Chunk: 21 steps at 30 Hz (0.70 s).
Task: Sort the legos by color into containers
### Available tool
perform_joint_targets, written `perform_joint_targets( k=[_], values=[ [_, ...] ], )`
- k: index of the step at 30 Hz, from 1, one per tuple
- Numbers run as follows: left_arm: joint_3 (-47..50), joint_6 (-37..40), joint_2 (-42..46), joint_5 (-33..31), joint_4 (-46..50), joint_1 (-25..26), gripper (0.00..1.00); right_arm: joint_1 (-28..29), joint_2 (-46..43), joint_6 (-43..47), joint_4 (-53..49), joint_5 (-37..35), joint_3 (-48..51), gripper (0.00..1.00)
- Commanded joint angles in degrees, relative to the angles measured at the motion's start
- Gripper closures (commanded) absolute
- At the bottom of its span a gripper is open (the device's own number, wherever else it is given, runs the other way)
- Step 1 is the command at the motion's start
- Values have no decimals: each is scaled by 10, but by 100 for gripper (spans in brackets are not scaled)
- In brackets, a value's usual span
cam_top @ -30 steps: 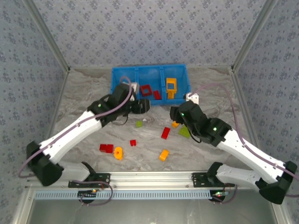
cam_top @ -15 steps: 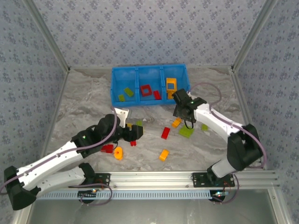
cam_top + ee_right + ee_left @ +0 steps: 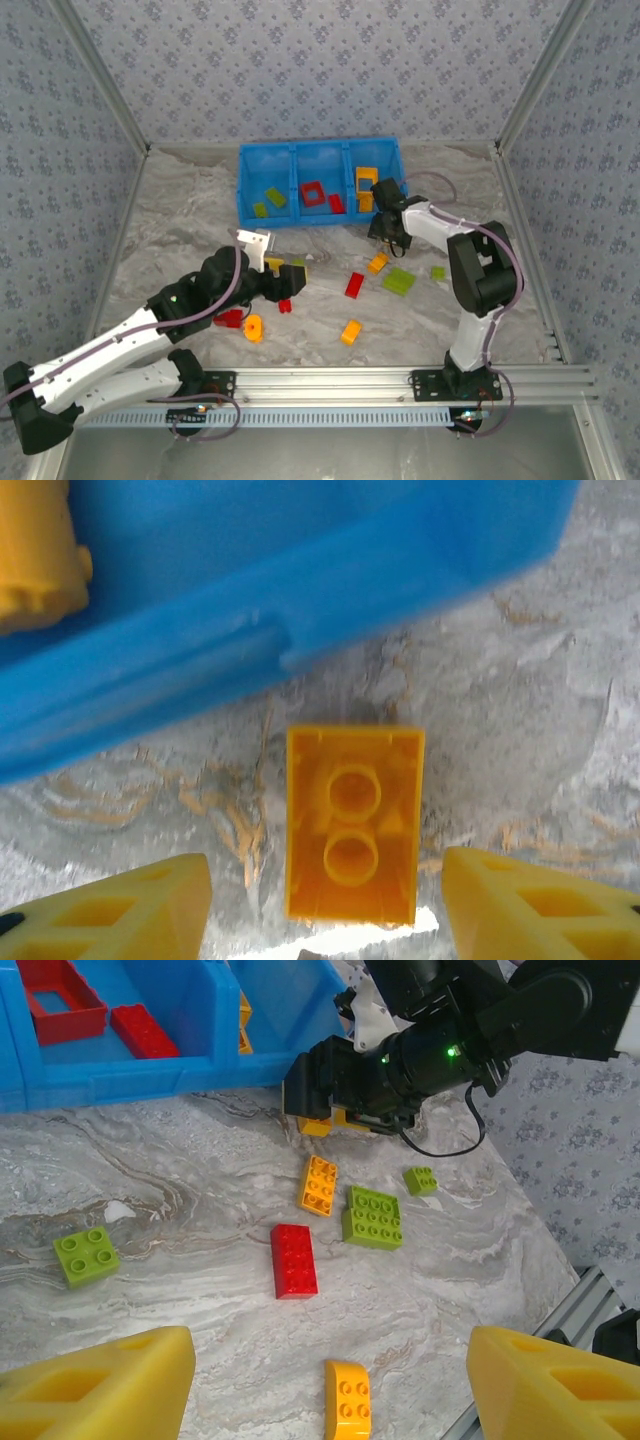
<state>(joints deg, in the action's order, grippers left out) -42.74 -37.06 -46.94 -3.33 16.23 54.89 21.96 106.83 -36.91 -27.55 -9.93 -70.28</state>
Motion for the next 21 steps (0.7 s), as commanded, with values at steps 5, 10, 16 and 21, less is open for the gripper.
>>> perform_joint_targets(
  k=[5,10,16,21],
  values=[
    [-17,13,-6,-6,-20,5,27,-14,48,21,0,15,-33,49],
    [-23,14,-7,-6,-21,5,27,-15,38,20,1,6,-24,67],
    [-40,17,-17,-7,-14,6,27,20,-76,27,-6,-42,10,73],
    [-51,15,-37,-14,-28,7,27,24,-111,51,-28,-49,-24,71]
  ],
)
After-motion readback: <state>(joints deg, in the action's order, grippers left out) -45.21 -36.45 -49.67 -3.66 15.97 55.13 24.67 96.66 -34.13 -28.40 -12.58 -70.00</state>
